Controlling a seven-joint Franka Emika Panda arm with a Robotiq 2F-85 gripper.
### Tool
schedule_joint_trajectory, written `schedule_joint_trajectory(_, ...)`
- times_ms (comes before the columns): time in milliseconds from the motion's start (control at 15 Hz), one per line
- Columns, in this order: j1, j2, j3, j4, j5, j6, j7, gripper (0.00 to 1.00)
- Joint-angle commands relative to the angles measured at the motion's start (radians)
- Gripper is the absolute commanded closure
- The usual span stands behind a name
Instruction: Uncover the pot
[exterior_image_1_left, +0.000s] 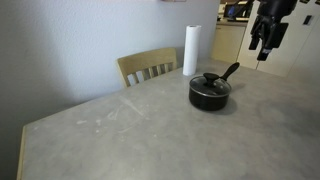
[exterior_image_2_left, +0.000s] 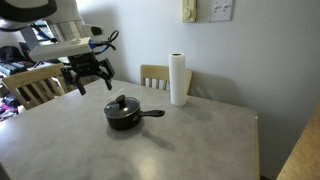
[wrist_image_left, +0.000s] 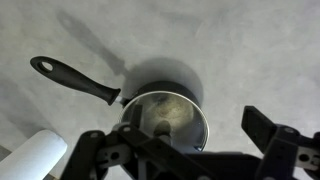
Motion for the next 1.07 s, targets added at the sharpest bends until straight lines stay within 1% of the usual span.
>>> schedule_joint_trajectory(0, -0.037, -0.027, 0.012, -0.027, -0.034, -0.003, 0.054, 0.0)
schedule_joint_trajectory(267, -0.041, 0.038, 0.019, -0.01, 0.035, 0.035, 0.279, 0.0)
schedule_joint_trajectory(400, -0.035, 0.069, 0.026, 0.01, 0.096, 0.031, 0.36, 0.0)
schedule_joint_trajectory(533, -0.033, 0.105, 0.038, 0.029, 0.146, 0.055, 0.409, 0.0)
schedule_joint_trajectory(733, -0.031, 0.17, 0.061, 0.081, 0.179, 0.098, 0.416, 0.0)
schedule_joint_trajectory(1000, -0.034, 0.256, 0.083, 0.169, 0.142, 0.12, 0.411, 0.0)
